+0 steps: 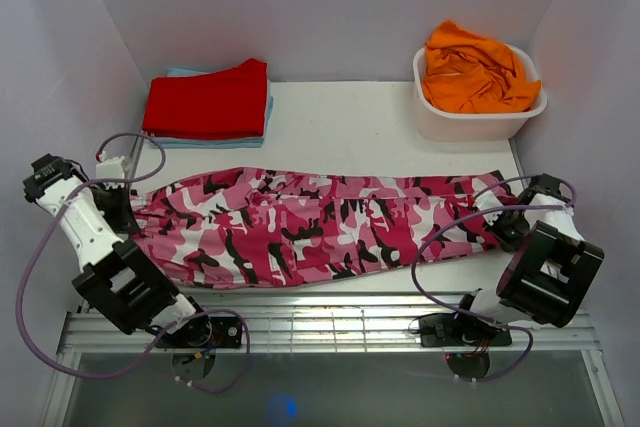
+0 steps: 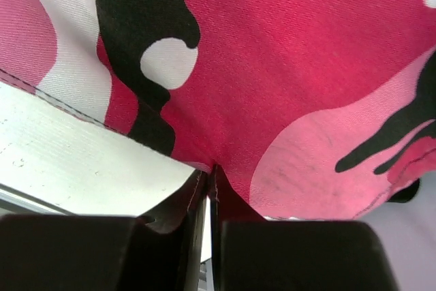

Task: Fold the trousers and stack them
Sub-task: Flatten the trousers out

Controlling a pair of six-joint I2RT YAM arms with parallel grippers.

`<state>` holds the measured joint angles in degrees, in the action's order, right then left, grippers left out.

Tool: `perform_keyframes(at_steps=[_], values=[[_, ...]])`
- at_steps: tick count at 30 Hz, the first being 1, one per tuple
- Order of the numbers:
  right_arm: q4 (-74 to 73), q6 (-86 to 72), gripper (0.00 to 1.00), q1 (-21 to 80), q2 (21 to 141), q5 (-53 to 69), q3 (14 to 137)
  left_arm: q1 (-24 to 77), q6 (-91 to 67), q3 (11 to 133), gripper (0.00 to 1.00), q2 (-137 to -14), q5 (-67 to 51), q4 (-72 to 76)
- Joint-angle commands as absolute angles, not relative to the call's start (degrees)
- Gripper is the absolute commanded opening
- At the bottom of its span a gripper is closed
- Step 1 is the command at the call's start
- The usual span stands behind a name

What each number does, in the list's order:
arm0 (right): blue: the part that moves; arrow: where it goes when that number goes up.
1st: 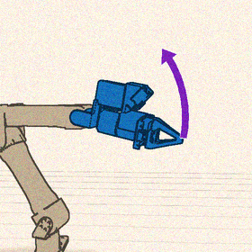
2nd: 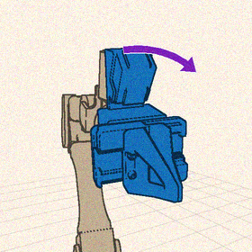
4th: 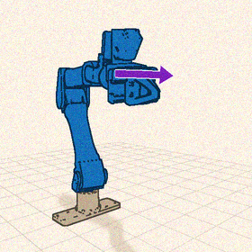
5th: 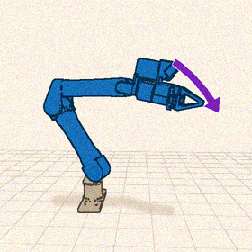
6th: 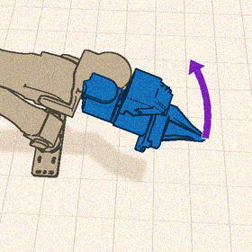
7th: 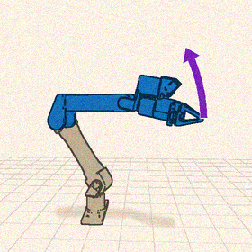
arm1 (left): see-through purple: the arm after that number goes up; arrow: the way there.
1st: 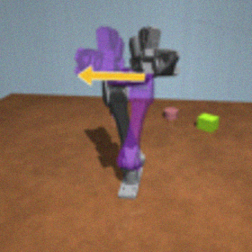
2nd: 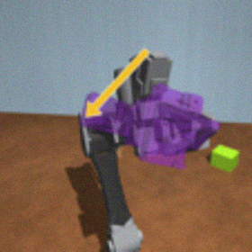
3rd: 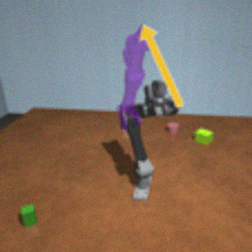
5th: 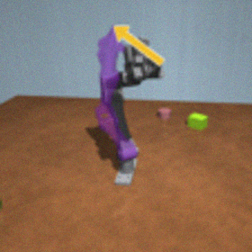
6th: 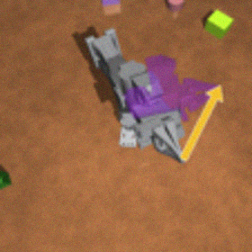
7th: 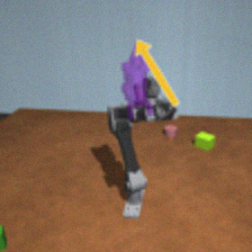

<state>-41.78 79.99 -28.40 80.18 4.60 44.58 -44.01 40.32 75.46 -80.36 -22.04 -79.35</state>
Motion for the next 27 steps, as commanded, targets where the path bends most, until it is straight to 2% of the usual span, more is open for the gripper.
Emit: perform_keyframes(at_steps=[1,2,3,4,5,6,8,9,10,14,17,20,25,27], values=[[-42.71,90.53,0.22,-29.44,79.36,2.02,43.24,-43.59,47.11,72.17,0.00,-77.60,-16.35,-80.42],[-43.93,90.35,0.51,-29.44,79.45,2.46,43.76,-43.51,47.28,70.68,0.00,-78.83,-15.48,-80.33],[-47.08,90.00,0.63,-29.53,79.98,4.11,45.94,-43.68,47.37,67.10,0.00,-81.80,-13.38,-79.90],[-48.94,89.56,0.71,-29.44,80.33,5.17,47.62,-43.68,47.02,64.97,0.00,-83.22,-11.88,-78.94],[-50.96,88.34,0.87,-29.53,81.12,7.97,49.55,-43.59,46.85,63.21,0.06,-84.54,-10.82,-76.58],[-52.89,87.55,0.88,-29.53,81.65,9.56,54.01,-43.59,46.15,60.76,0.22,-86.38,-9.77,-75.16],[-59.13,85.36,0.88,-29.44,83.05,12.73,59.12,-43.59,45.97,60.55,0.36,-87.45,-10.98,-72.26],[-60.89,84.21,0.88,-29.44,84.62,15.62,63.76,-43.68,45.36,61.34,0.48,-87.89,-12.12,-71.81],[-63.87,83.24,0.87,-29.44,85.42,16.86,65.81,-43.51,44.74,63.87,0.51,-88.93,-14.30,-71.55],[-65.83,77.88,0.84,-27.25,89.20,20.39,71.28,-43.51,42.10,74.68,0.56,-93.07,-21.51,-73.38],[-61.46,72.35,0.79,-24.19,91.66,20.92,71.46,-41.67,40.09,81.53,0.57,-95.96,-26.61,-74.27],[-57.40,66.02,0.74,-20.92,93.33,20.92,71.02,-37.01,36.58,82.88,0.57,-98.25,-27.16,-72.00],[-51.60,61.26,0.61,-18.37,98.08,17.50,69.26,-30.94,30.59,80.42,0.51,-106.07,-28.82,-67.16],[-50.54,61.87,0.52,-18.37,98.61,14.96,67.08,-29.80,27.88,79.98,0.44,-110.10,-29.44,-64.08]])
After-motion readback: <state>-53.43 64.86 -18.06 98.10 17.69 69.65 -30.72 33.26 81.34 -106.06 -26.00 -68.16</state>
